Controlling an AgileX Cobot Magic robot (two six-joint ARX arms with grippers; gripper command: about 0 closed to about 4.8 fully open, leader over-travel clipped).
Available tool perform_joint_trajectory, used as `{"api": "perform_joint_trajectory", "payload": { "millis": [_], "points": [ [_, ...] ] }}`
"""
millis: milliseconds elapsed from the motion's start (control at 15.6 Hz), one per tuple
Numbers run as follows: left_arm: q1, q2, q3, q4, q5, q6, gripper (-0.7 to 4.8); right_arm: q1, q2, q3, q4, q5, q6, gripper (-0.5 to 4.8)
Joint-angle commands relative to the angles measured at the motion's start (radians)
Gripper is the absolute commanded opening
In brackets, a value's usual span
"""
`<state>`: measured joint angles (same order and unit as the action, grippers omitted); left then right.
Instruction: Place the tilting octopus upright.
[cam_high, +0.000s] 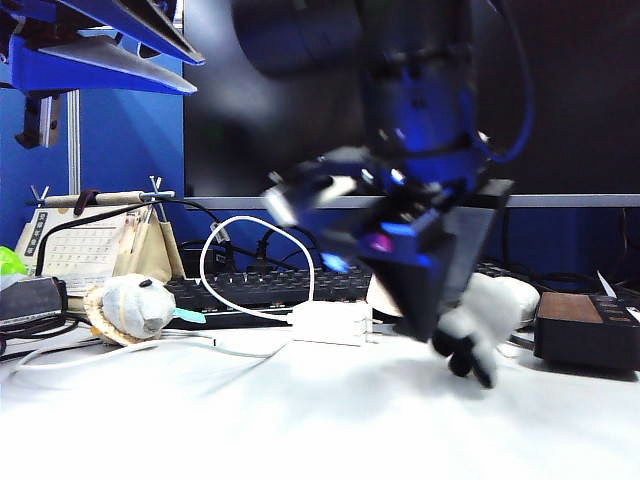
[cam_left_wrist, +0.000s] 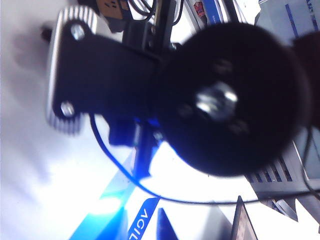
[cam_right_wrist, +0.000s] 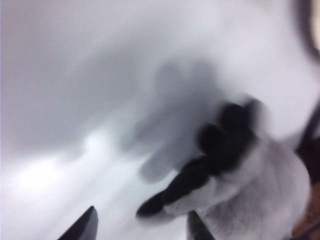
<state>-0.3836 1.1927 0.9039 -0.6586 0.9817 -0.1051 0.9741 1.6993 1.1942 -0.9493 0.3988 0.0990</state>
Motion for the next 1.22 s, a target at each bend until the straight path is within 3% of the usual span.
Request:
{"api": "perform_joint_trajectory", "payload": {
  "millis": [64,449,833,962,1026,1218],
  "points": [
    [0.001,-0.003,0.003,0.001,0.006,0.004,0.85,0.042,-0.007,0.007,0.0,-0.012,0.014,2.31],
    [0.001,-0.003,0.003,-0.016,0.006,0.005,0.85,0.086,-0.012,0.006,-0.047,-0.004,0.056,2.31],
    [0.002,-0.003,0.003,-0.026,-0.003,0.084,0.85,0.084,-0.071,0.007,-0.049,0.192,0.055,2.3],
    [0.002,-0.017,0.005,0.048,-0.063,0.094,0.85,0.082,-0.156,0.007,-0.045,0.251,0.054,2.23],
    [0.002,-0.026,0.005,0.081,-0.086,0.094,0.85,0.082,-0.188,0.007,-0.045,0.257,0.054,1.97],
    [0.002,-0.07,0.005,0.172,-0.174,0.095,0.85,0.08,-0.317,0.007,-0.037,0.257,0.055,1.98]
  ]
}}
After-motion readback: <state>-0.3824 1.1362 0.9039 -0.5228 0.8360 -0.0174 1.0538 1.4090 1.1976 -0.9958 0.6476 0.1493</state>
